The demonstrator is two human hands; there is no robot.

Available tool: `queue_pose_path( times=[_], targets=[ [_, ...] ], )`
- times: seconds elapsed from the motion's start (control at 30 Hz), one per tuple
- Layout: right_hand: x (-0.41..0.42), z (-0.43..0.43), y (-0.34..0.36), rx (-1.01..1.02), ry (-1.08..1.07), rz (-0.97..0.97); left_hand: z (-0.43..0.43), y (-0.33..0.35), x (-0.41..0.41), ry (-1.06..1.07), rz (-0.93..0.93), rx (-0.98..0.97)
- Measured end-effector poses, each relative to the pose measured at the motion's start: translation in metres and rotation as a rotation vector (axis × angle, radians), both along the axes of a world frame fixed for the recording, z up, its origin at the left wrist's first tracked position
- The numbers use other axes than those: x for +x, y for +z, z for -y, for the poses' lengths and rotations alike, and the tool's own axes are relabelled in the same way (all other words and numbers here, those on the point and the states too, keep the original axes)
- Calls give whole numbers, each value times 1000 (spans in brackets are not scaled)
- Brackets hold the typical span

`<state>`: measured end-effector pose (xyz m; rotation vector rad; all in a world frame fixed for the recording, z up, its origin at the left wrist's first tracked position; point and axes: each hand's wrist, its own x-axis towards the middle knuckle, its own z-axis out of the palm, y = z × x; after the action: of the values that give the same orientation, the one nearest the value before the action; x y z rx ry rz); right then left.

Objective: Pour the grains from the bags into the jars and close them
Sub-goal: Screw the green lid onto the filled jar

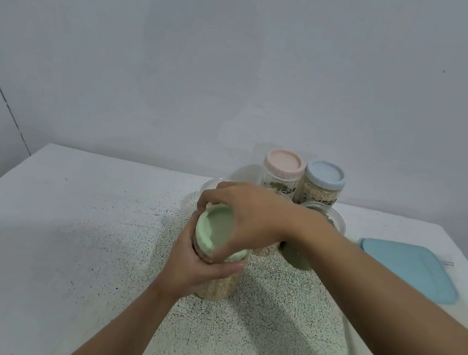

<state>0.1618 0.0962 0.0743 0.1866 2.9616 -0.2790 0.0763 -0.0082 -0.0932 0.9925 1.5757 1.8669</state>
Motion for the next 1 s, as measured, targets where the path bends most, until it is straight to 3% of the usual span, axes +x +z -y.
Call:
queue_pose_path(
  times=[0.2, 0.37, 0.57, 0.67, 0.73, 0.77, 0.93, 1.0],
  targets=[
    [0, -3, -1, -38, -66, -47, 1, -3, -3, -3, -3, -24],
    [-3, 5, -9, 236, -184, -51, 1, -7, -1, 1, 25, -17],
    [3, -7, -20, 418, -305, -92, -1, -9, -1, 35, -2, -22],
    [5, -13, -18, 190, -188, -124, -1, -7, 0, 34, -1, -21],
    [6, -9, -14, -50, -5, -27, 0, -8, 0, 32, 7, -23],
    [6, -7, -13, -74, 49, 15, 1, -7, 0, 32, 7, -25],
    [5, -7, -15, 357, -216, -85, 2, -4, 1, 39, -19, -36],
    [7, -18, -17, 364, -272, -159, 3, -2, 2, 38, -36, -38]
  ],
)
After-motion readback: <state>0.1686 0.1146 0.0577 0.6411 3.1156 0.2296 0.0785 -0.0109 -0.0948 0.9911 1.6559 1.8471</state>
